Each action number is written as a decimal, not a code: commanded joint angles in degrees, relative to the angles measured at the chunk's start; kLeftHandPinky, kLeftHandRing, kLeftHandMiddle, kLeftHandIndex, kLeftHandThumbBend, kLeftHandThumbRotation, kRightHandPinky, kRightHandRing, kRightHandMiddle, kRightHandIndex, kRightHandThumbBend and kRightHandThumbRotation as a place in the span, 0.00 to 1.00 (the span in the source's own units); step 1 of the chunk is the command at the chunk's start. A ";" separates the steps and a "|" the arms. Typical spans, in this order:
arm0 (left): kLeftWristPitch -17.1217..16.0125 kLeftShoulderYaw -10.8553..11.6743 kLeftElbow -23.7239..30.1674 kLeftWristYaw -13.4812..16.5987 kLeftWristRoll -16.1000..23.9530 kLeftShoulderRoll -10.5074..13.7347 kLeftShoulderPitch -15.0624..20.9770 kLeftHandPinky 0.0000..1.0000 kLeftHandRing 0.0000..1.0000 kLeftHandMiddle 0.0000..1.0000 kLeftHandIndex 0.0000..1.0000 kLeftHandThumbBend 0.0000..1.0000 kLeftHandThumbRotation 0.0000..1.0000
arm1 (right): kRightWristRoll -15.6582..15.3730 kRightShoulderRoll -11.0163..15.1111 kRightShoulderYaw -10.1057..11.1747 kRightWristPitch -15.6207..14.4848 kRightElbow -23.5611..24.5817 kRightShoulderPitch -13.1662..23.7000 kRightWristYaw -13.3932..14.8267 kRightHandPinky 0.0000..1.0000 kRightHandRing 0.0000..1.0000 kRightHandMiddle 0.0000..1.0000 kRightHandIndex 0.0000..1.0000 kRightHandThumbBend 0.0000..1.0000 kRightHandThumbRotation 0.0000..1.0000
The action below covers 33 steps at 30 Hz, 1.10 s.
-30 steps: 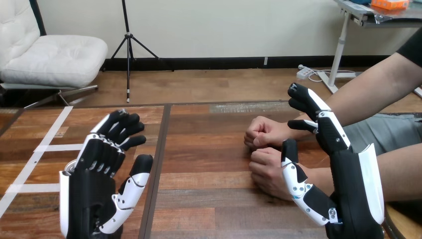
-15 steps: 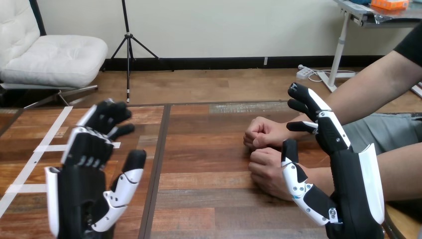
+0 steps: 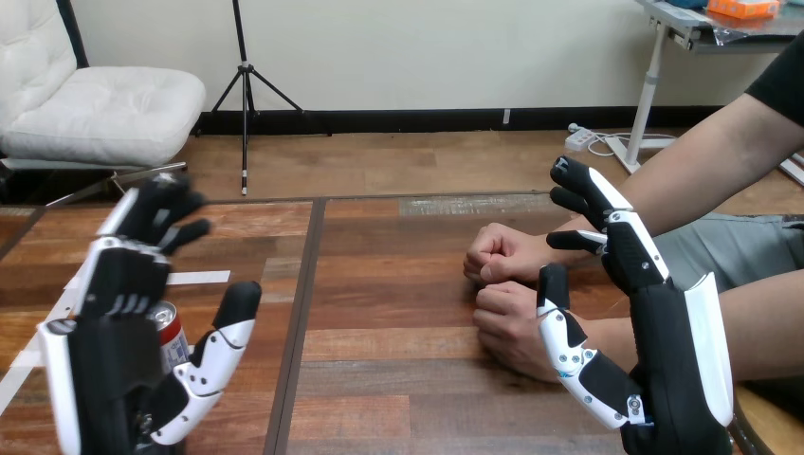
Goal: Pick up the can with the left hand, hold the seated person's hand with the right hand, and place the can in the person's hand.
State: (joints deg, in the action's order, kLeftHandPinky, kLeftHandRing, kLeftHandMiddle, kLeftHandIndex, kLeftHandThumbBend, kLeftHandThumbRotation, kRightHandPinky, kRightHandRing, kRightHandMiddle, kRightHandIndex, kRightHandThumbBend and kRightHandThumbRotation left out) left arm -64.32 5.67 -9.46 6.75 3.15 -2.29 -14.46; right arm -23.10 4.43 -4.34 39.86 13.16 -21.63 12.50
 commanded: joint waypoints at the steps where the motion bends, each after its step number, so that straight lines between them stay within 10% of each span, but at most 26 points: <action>1: -1.24 3.12 2.19 2.94 4.24 -5.23 0.63 0.79 0.84 0.85 0.83 0.67 0.31 | 0.50 -0.22 0.16 1.02 -0.31 3.73 0.15 0.69 0.85 0.88 0.87 0.08 0.00; 15: -1.12 9.48 2.33 14.54 19.48 -5.76 2.11 0.85 0.90 0.90 0.89 0.67 0.34 | 0.52 -0.10 0.36 0.40 0.35 3.91 -0.10 0.69 0.85 0.88 0.87 0.08 0.00; 33: 4.05 9.36 0.41 25.28 26.92 -2.33 2.97 1.00 0.97 0.95 0.94 0.73 0.33 | 0.95 -0.13 0.42 0.06 0.24 4.01 -0.53 0.69 0.85 0.88 0.87 0.09 0.00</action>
State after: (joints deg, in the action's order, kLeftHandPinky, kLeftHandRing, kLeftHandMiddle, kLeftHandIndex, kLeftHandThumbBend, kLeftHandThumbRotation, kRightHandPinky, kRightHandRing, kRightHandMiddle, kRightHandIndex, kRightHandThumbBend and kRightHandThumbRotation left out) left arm -62.24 14.37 -9.38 30.21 28.75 -2.46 -14.35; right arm -23.00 4.61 -4.29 39.84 13.16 -21.14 11.97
